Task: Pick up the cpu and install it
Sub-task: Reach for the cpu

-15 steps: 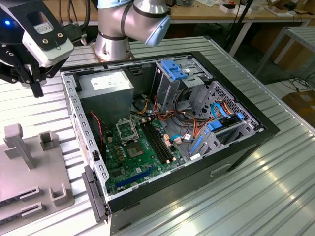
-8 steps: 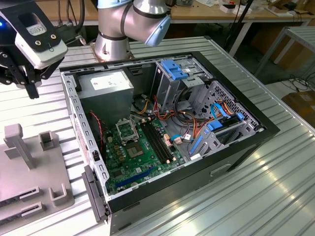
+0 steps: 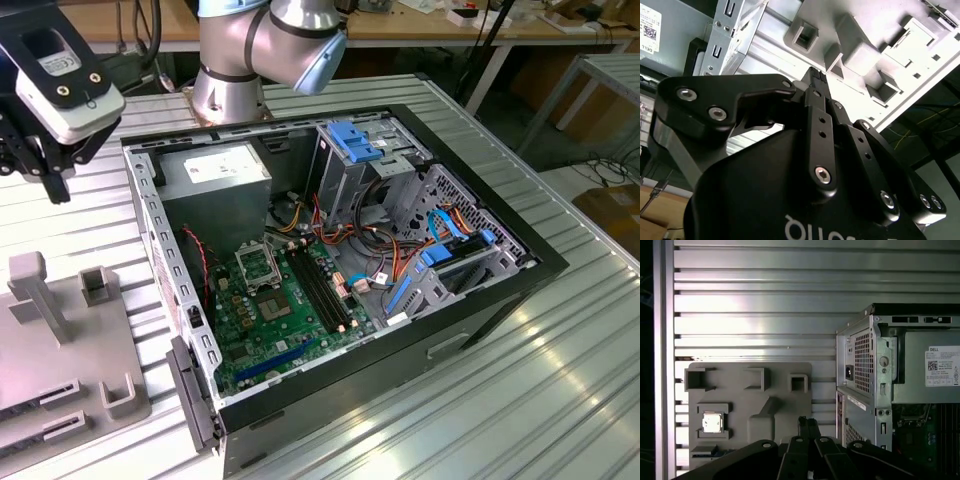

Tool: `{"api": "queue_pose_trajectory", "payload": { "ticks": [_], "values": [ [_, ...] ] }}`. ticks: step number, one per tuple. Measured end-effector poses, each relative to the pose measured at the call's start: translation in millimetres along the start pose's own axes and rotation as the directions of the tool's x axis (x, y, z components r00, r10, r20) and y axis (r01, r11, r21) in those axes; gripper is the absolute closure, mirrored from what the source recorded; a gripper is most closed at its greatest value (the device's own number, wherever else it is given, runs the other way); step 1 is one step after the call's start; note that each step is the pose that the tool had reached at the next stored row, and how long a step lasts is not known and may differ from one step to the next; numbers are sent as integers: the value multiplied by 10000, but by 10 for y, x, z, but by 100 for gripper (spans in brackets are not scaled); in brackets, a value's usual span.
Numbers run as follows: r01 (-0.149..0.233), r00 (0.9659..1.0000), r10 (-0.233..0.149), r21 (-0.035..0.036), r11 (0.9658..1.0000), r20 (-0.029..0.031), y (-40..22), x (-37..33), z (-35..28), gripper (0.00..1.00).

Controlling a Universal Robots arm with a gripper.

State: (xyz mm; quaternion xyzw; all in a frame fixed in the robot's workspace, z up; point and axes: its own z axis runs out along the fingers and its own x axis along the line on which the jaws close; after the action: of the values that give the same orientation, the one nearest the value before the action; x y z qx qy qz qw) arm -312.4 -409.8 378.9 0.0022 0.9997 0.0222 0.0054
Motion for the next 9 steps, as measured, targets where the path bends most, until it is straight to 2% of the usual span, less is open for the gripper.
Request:
{"api": "queue_pose_trajectory", "payload": {
  "ticks": [9],
  "values": [
    [3,10000,-3,0,10000,-15,-8,100,15,89]
  ]
}}
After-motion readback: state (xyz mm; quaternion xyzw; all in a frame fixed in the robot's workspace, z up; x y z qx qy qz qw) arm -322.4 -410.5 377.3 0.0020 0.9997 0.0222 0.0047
